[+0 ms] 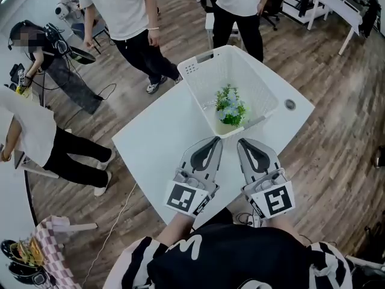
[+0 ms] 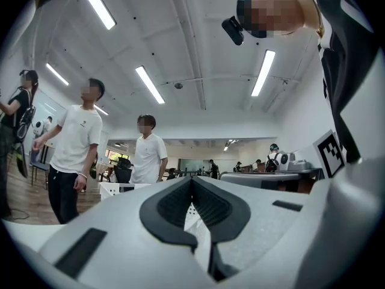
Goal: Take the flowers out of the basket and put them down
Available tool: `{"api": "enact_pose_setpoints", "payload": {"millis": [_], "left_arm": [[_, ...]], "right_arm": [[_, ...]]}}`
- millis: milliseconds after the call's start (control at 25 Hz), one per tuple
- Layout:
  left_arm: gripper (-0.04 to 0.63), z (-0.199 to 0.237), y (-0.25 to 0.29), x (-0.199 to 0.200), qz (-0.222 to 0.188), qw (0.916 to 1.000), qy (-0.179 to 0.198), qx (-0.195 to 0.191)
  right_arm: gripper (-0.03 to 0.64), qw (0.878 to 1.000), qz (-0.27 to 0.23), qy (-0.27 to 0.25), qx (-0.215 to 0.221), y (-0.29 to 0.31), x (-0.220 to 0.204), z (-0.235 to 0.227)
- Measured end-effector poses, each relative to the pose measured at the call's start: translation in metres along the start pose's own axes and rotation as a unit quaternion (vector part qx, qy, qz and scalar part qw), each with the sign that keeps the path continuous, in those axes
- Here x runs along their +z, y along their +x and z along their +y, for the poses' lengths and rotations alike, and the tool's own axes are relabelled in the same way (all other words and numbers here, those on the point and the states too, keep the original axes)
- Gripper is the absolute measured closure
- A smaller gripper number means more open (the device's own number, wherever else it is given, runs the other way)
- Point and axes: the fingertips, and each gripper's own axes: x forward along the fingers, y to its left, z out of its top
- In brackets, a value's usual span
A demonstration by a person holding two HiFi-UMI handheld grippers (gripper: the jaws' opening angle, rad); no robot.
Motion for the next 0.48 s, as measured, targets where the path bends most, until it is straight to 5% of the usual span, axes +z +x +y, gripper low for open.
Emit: {"api": "enact_pose_setpoints", "payload": {"millis": [480], "left_arm": [[0.592, 0.029, 0.013, -0.013, 0.02, 0.9988, -0.004, 0.045]], "right_arm": [[0.598, 0.999, 0.004, 0.011, 0.033, 0.033, -0.01, -0.022]]}}
